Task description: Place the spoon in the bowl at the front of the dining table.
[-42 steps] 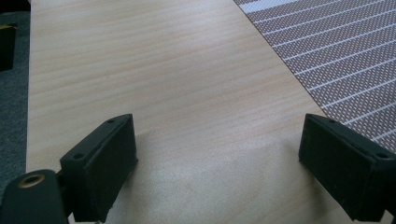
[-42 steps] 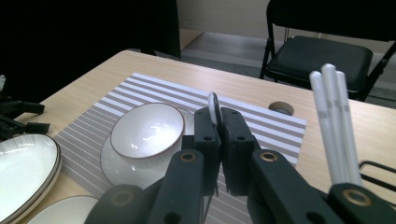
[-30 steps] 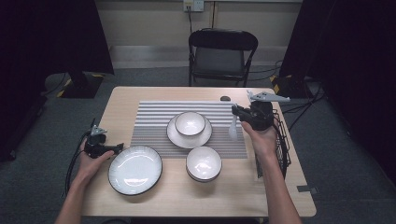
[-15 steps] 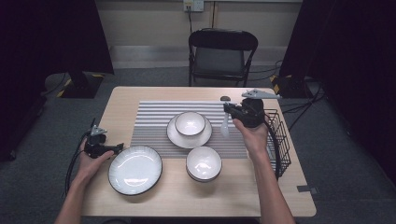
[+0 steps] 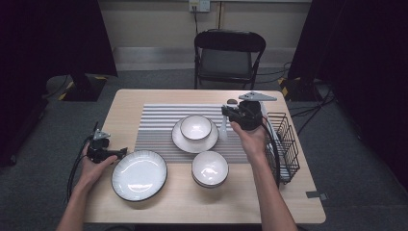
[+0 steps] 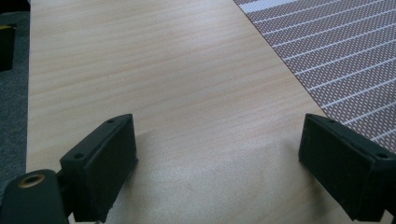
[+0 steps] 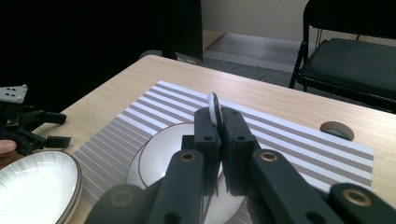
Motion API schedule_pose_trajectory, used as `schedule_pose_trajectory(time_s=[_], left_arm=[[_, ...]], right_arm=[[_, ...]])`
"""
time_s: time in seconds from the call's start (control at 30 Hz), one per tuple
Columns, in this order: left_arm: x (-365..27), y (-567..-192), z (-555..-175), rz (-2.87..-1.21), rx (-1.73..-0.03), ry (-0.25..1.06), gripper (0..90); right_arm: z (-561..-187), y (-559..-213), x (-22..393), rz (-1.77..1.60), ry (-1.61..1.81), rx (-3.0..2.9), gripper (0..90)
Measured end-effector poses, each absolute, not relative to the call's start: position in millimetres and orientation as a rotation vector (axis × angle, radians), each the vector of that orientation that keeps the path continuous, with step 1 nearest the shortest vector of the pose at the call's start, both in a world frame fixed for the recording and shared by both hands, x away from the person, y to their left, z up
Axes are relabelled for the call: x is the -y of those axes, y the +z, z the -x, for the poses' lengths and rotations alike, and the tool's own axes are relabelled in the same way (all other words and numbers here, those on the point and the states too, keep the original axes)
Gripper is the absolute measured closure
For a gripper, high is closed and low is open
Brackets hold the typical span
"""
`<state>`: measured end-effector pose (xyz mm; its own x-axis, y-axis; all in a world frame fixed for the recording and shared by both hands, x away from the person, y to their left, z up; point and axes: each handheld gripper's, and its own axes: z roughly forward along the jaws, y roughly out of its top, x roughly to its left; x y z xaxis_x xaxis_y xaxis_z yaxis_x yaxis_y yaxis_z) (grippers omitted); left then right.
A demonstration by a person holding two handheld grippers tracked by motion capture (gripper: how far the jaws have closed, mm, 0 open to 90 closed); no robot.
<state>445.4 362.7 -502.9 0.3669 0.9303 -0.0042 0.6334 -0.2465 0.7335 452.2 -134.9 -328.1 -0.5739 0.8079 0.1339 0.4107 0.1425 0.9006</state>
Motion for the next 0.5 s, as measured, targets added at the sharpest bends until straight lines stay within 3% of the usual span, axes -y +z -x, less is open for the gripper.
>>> schedule_pose_trajectory(time_s=[0.5], left_arm=[[-363,-503,-445,-1.979,-1.349,0.584,10.8]], right_arm=[[-466,-334,108,-1.176,1.389,-2.085,86.3]])
